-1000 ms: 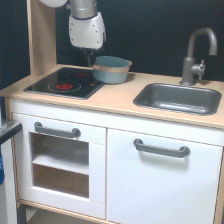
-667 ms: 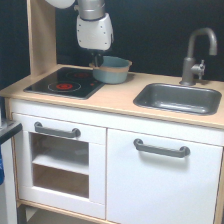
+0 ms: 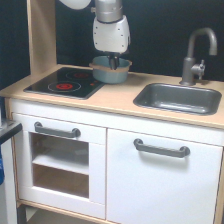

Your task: Place the pot in the sink

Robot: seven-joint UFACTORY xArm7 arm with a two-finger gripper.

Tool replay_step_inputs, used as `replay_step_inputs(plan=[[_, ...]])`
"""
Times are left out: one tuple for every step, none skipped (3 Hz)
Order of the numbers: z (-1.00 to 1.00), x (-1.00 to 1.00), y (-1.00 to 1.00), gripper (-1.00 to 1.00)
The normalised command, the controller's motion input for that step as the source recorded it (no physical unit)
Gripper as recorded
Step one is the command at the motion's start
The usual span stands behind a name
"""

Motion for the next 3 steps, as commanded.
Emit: replay_step_inputs(plan=[[0.00,1.00,-0.24,-1.00],[-0.30,1.00,-0.20,-1.00],[-0.40,1.00,0.02,-1.00]])
